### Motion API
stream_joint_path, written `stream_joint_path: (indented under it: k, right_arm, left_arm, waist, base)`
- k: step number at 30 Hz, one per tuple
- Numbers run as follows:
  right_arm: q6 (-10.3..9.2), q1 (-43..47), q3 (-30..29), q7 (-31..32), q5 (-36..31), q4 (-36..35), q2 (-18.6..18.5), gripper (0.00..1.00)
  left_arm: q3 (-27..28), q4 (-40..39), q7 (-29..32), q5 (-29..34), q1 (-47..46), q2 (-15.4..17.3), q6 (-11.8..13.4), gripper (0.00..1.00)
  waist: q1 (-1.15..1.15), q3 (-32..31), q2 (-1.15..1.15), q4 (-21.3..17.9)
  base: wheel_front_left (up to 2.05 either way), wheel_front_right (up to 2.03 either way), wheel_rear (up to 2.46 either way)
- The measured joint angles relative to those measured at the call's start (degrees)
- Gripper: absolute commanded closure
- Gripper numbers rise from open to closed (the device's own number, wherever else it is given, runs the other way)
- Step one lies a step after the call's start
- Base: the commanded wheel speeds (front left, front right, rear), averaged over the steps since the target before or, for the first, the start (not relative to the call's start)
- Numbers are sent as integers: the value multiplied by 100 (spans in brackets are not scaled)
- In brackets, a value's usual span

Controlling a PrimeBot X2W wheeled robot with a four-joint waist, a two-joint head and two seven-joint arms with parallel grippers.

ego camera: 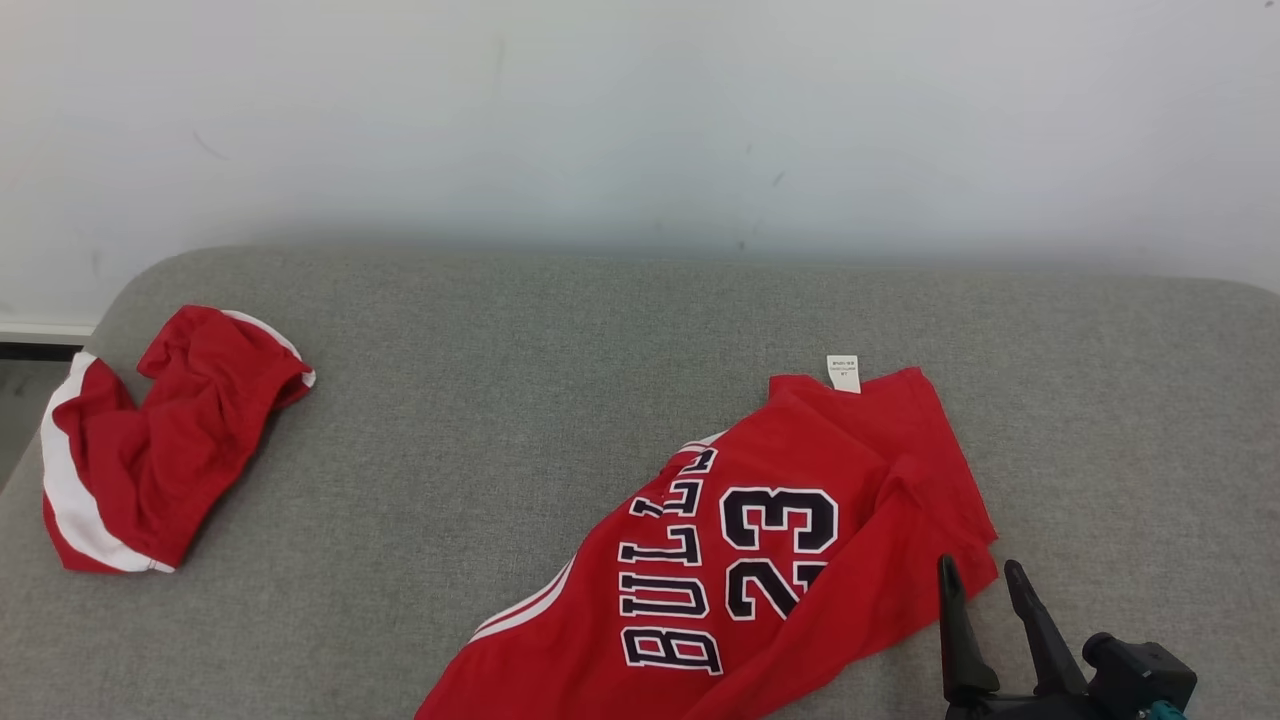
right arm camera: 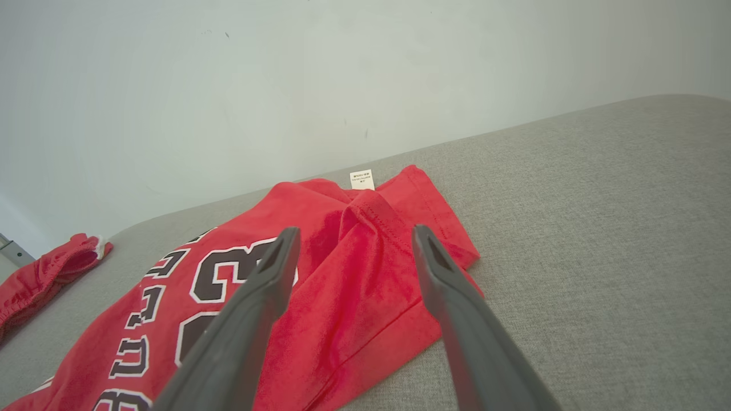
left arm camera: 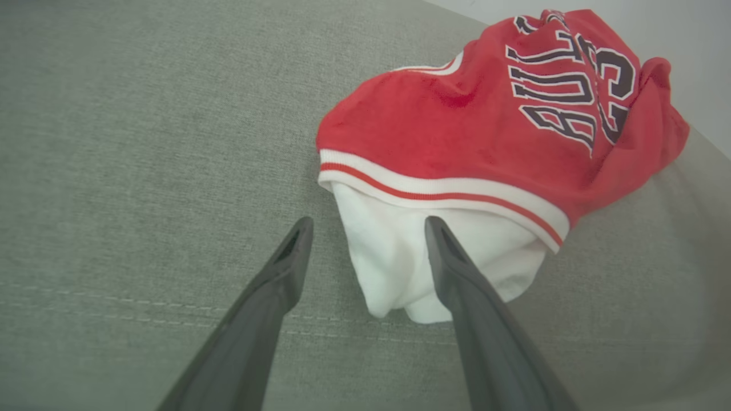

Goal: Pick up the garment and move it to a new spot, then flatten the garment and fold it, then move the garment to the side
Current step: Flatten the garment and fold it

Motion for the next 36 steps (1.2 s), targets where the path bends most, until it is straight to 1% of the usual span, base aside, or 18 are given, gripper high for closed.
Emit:
stream_joint_path:
  k: [3, 8, 12, 15, 18, 19, 20, 21, 27, 32, 36]
  right_arm:
    - [0, 8, -4, 0, 0, 1, -1, 0]
    - [0, 10, 60, 0, 0, 16, -1, 0]
    - [0, 3, 99, 0, 1, 31, 1, 0]
    - [0, -1, 94, 0, 1, 42, -1, 0]
    - [0, -23, 87, 0, 0, 55, 0, 0]
    - [0, -27, 83, 0, 0, 57, 0, 0]
    - [0, -34, 76, 0, 0, 55, -1, 0]
    - [0, -42, 75, 0, -1, 52, 0, 0]
    - [0, -146, 79, 0, -1, 36, 0, 0]
    - [0, -246, 73, 0, -3, 30, 0, 0]
    - [0, -361, 69, 0, -4, 22, 0, 0]
  left_arm:
    - [169, -161, -24, -1, -54, 51, 2, 0]
    - [330, -148, -40, 0, -338, 161, 2, 0]
    - [328, -33, -41, 0, -499, 213, 0, 0]
    - [221, 177, -32, 14, -622, 277, -1, 0]
    - [64, 455, 109, 19, -764, 307, -2, 0]
    - [18, 511, 110, 20, -808, 315, -2, 40]
    - [-88, 617, 110, 19, -921, 324, -8, 59]
    - [-122, 627, 107, 18, -972, 321, -26, 100]
    - [-348, 695, 57, 2, -1389, 420, -29, 100]
    - [-412, 606, 32, -38, -1937, 671, -38, 100]
    - [-466, 520, 82, -31, -2405, 732, -40, 100]
  waist:
    - [0, -15, 0, -3]
    - [0, -19, 0, -55]
    - [0, -2, 0, -107]
    - [0, 39, 0, -155]
    - [0, 88, 1, -202]
    - [0, 106, 0, -217]
    - [0, 146, 0, -243]
    - [0, 168, 0, -255]
    - [0, 294, 0, -318]
    - [0, 410, 0, -382]
    - [1, 510, 0, -467]
  base:
    - [0, 0, 0]
    - [0, 0, 0]
    - [0, 0, 0]
    - [0, 0, 0]
    - [0, 0, 0]
    - [0, 0, 0]
    - [0, 0, 0]
    - [0, 0, 0]
    - [0, 0, 0]
    - [0, 0, 0]
    - [0, 0, 0]
